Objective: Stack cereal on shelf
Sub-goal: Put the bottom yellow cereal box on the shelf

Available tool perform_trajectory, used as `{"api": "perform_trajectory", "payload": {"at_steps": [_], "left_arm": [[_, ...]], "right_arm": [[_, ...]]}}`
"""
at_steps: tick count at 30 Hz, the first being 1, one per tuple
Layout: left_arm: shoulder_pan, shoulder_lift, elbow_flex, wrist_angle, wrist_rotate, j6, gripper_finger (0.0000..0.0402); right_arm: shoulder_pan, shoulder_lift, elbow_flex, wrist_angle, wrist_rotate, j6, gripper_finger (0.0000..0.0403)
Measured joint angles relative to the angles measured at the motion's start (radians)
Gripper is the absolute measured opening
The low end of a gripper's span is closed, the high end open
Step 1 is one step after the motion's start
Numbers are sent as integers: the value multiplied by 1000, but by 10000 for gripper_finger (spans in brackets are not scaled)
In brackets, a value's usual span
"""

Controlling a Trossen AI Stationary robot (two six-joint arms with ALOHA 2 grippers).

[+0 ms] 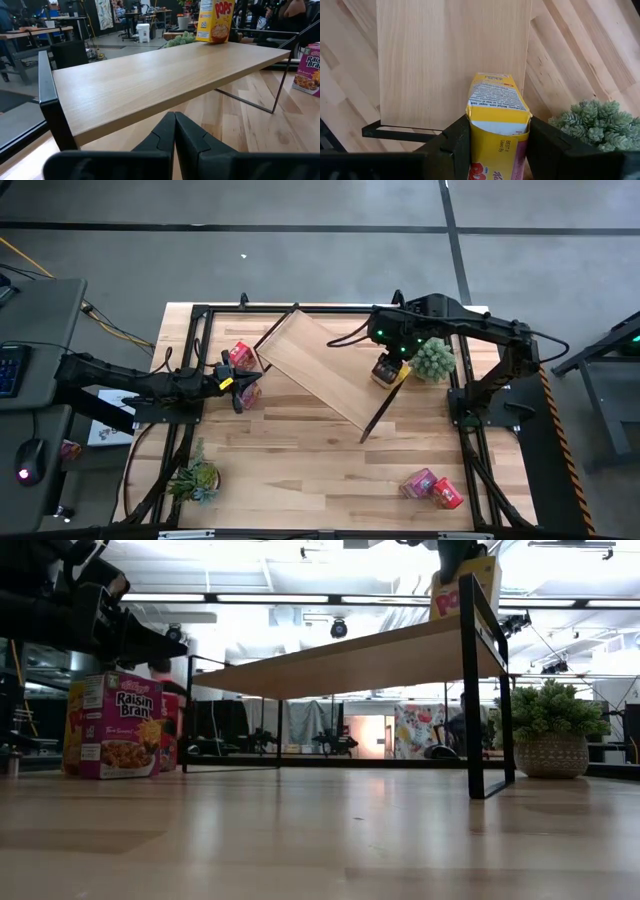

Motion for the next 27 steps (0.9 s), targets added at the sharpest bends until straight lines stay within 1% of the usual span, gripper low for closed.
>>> {"api": "perform_trajectory", "payload": {"at_steps": [6, 9, 10, 27], "left_arm": [[0, 0, 0, 0, 0, 0, 1], [0, 0, 0, 0, 0, 0, 1], [0, 0, 0, 0, 0, 0, 1], [0, 0, 0, 0, 0, 0, 1]], "right_arm": [[0, 0, 0, 1, 0, 14, 147], [0, 0, 0, 2, -5, -76, 147], [2, 0, 0, 4, -6, -84, 147], [4, 0, 0, 4, -5, -52, 147]]}}
